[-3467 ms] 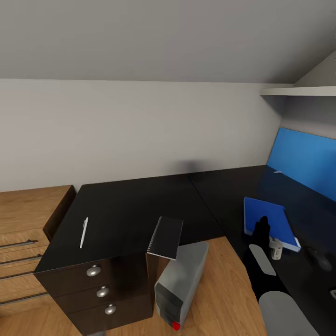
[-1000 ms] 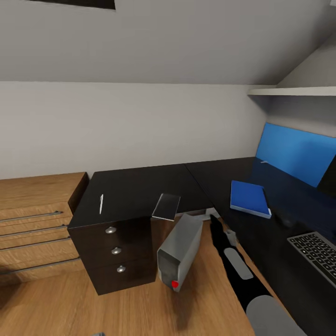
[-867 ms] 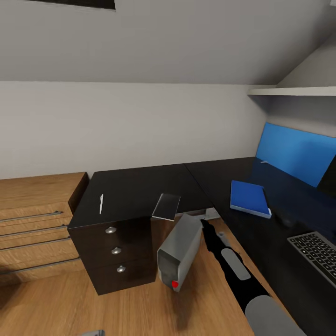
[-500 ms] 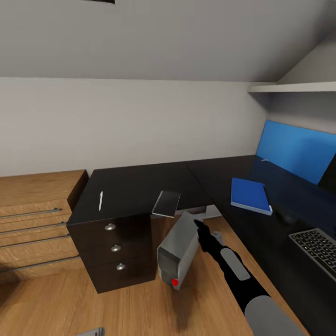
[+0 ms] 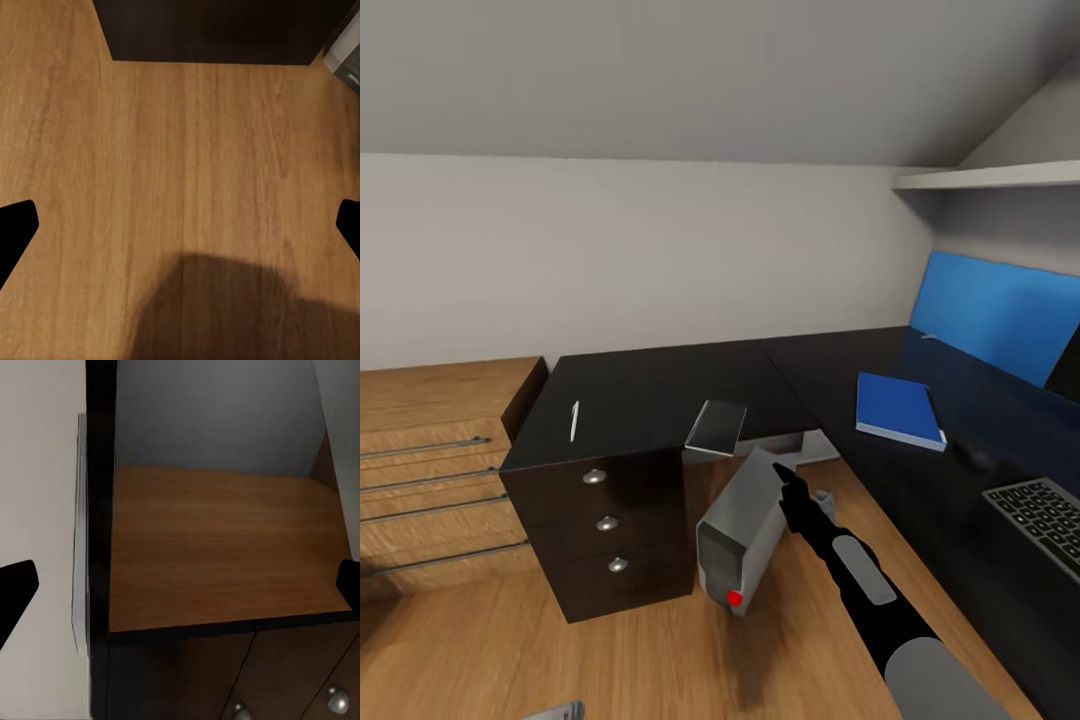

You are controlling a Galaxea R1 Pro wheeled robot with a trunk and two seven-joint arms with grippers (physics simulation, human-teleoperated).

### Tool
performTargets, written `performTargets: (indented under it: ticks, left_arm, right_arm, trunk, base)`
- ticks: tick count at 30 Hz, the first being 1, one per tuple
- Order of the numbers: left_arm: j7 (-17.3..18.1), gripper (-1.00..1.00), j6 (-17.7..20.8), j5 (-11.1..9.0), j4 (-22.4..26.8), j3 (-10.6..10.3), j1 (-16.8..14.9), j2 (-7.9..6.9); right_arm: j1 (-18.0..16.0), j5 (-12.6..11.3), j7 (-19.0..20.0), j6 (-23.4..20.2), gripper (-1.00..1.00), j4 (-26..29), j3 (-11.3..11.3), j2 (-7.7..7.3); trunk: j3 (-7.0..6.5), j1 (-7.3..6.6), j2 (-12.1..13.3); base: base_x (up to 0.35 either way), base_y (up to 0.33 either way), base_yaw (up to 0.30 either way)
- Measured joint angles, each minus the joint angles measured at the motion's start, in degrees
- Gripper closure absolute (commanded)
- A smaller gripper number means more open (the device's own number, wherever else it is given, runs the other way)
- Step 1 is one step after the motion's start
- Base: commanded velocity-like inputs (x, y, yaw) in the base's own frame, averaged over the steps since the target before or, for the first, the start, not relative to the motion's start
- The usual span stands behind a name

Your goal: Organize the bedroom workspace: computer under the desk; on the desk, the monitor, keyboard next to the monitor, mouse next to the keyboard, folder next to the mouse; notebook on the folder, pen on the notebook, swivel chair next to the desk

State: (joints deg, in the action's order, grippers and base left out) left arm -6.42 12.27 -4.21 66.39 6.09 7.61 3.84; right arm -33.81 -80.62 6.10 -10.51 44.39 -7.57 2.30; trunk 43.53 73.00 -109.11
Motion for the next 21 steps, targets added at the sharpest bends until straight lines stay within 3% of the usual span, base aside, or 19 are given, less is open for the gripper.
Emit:
performTargets:
  ticks: [5, 11, 21]
  left_arm:
    - [0.0, -1.0, 0.0, 0.0, 0.0, 0.0, 0.0, 0.0]
    - [0.0, -1.0, -1.0, 0.1, 0.0, -0.1, 0.0, 0.0]
    - [0.1, -1.0, -3.5, 0.2, -0.1, -0.1, 0.0, 0.0]
  right_arm:
    - [0.1, 0.0, 0.2, -0.1, -1.0, 0.0, -0.2, 0.16]
    - [0.1, 0.5, 0.3, 0.2, -1.0, 0.0, -0.5, 2.27]
    - [0.1, 1.8, 0.4, 0.2, -1.0, 0.0, -1.1, 3.02]
  trunk:
    - [0.9, 1.1, -2.0]
    - [1.97, 2.42, -4.4]
    - [3.77, 4.61, -8.4]
  base:
    - [0.0, 0.0, 0.0]
    - [0.0, 0.0, 0.0]
    - [0.0, 0.0, 0.0]
